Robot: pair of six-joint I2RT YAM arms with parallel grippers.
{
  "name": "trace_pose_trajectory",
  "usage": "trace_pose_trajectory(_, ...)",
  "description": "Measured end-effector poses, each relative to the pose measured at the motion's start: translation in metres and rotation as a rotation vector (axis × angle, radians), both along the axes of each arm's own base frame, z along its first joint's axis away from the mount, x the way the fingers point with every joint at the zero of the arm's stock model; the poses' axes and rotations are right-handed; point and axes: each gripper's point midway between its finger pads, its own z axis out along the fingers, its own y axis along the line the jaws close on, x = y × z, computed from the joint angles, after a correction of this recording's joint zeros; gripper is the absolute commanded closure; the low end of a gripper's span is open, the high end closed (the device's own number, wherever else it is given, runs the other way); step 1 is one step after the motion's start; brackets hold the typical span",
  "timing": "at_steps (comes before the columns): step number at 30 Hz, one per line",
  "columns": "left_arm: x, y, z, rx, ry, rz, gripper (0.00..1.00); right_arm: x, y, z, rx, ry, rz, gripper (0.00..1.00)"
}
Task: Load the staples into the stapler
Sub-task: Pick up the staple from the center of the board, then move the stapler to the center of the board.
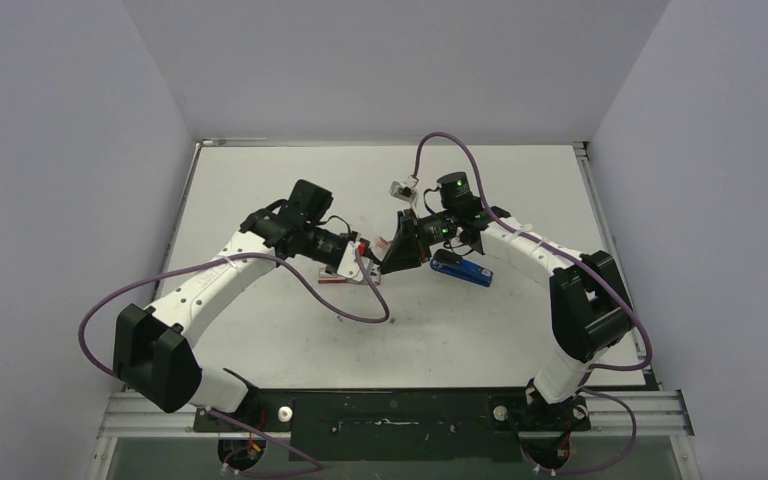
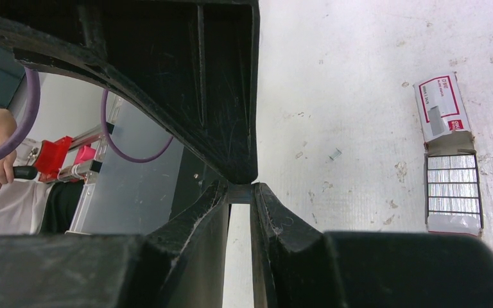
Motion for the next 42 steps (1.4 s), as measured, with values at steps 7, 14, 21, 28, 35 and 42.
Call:
trace_pose_trajectory(7,0.002,-0.001,-0.001,0.005,-0.007,0.002,0.83,0.0,0.0,0.001,0.003,0.001,0.001,0.95)
trace_pose_trajectory(14,0.003,-0.003,-0.003,0.008,-0.012,0.0,0.89,-0.001,0.0,0.0,-0.001,0.01,0.0,0.95)
trace_pose_trajectory(21,0.002,-0.003,-0.004,0.014,-0.012,0.001,0.95,-0.001,-0.001,-0.001,-0.004,0.019,-0.002,0.94)
trace_pose_trajectory(28,0.003,-0.003,-0.005,0.019,-0.015,0.005,1.0,0.001,0.0,-0.001,-0.007,0.028,-0.012,0.83)
trace_pose_trajectory(35,0.003,-0.003,-0.006,0.026,-0.013,0.012,1.0,0.004,-0.001,-0.001,-0.007,0.026,-0.026,0.64)
trace_pose_trajectory(42,0.004,-0.002,-0.011,0.035,0.028,0.048,1.0,0.016,-0.009,-0.006,-0.021,0.001,-0.066,0.58)
